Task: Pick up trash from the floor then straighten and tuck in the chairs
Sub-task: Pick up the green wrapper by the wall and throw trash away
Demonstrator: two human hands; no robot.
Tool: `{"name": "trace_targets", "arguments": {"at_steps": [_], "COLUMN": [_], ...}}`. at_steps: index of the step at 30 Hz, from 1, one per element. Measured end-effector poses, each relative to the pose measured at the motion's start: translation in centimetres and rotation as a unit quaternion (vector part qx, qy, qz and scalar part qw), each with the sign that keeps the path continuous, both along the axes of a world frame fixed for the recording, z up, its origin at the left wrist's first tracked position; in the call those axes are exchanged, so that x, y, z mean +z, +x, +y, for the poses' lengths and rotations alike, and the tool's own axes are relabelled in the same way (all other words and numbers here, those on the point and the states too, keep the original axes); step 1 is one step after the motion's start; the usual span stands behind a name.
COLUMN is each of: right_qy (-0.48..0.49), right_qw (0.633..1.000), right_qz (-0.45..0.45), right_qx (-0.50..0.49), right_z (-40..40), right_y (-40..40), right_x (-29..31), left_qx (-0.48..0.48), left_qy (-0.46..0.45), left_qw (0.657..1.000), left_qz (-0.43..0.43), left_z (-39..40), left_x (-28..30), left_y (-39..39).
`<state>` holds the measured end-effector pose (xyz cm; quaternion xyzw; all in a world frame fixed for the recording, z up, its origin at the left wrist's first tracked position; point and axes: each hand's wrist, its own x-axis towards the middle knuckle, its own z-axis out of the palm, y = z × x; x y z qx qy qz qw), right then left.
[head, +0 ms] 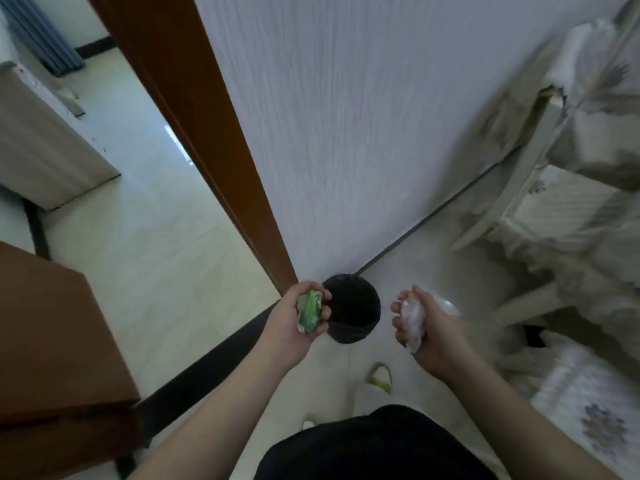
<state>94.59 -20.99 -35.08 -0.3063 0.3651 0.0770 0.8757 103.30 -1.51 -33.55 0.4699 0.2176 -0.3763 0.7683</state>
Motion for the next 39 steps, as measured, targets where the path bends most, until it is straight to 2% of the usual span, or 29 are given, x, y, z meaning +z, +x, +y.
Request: {"name": "trace_targets", "arguments": {"at_steps": [5,9,14,18,21,25,28,32,37,39], "right_qy": [0.015,0.116,0.093,0.094,0.081,0.068,-0.001,-0.17,-0.37,-0.437], "right_qw": [1.0,0.993,0.995,0.995,0.995,0.992,0.989,0.965,0.905,0.869], "right_qz": [0.001,-0.004,0.01,0.022,0.04,0.1,0.147,0.188,0.139,0.111], "right_qx": [0.017,-0.005,0.024,0.003,-0.03,-0.026,0.009,0.071,0.156,0.202], "right_z": [-3.7,-6.4,-7.4,-7.4,-7.5,-7.4,-7.5,-7.3,-7.6,-7.2], "right_y": [3.9,6.9,9.9,11.5,12.5,13.7,14.6,15.2,15.3,15.7], "right_x": [-1.4,-3.9,-6.9,-9.8,-12.8,-17.0,-19.5,-25.1,-34.7,-39.1], "left_qx": [0.002,0.024,0.035,0.007,-0.024,-0.032,-0.067,-0.163,-0.224,-0.259], "left_qy": [0.04,0.063,0.087,0.104,0.106,0.17,0.234,0.316,0.363,0.383], "left_qw": [0.999,0.997,0.995,0.993,0.994,0.985,0.97,0.925,0.882,0.85], "left_qz": [0.002,0.032,0.045,0.046,0.006,-0.001,-0.019,-0.135,-0.199,-0.254], "left_z": [-4.0,-5.7,-7.0,-8.5,-9.9,-11.2,-11.5,-11.9,-11.8,-11.7], "left_x": [-1.2,-2.7,-5.1,-8.5,-12.1,-17.7,-21.7,-27.7,-36.8,-40.2], "left_y": [2.5,4.5,6.7,9.4,11.8,14.2,14.6,14.8,15.0,15.3]}}
